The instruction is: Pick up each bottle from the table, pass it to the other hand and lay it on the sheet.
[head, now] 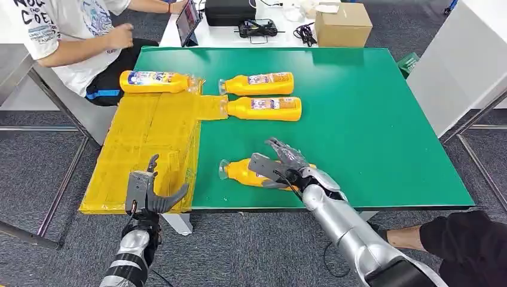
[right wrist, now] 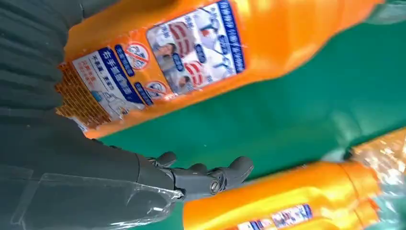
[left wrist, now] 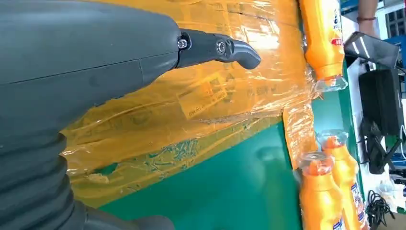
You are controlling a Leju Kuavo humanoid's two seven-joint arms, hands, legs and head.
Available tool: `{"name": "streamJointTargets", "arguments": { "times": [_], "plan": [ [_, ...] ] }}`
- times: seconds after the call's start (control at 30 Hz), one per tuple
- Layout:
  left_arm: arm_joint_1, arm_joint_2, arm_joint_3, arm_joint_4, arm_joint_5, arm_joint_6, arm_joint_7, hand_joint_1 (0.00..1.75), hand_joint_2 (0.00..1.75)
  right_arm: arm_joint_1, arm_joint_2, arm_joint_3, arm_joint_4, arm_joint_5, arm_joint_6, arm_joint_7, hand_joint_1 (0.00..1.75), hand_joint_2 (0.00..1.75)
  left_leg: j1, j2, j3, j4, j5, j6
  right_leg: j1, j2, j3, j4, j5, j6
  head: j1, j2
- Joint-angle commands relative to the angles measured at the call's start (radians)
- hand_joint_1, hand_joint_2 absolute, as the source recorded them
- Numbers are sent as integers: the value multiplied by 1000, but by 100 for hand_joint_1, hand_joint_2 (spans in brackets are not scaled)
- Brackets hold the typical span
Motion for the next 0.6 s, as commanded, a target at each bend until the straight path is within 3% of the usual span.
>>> {"name": "streamJointTargets", "arguments": {
  "times": [0.03, 0.6],
  "plan": [
    [-49, 18, 5, 81, -6, -6, 4, 0, 175, -76, -21, 97, 125, 18, 34, 16, 0, 175, 0, 1, 4, -1, -1, -1, 0, 1, 4, 0, -1, -2, 0, 0],
    [-54, 20, 6, 97, 0, -12, 5, 0, 175, -109, -68, 139, 123, 27, 98, 20, 0, 175, 1, 1, 7, 0, -2, -1, 1, 0, 7, -1, -2, -3, 0, 0]
  ]
}}
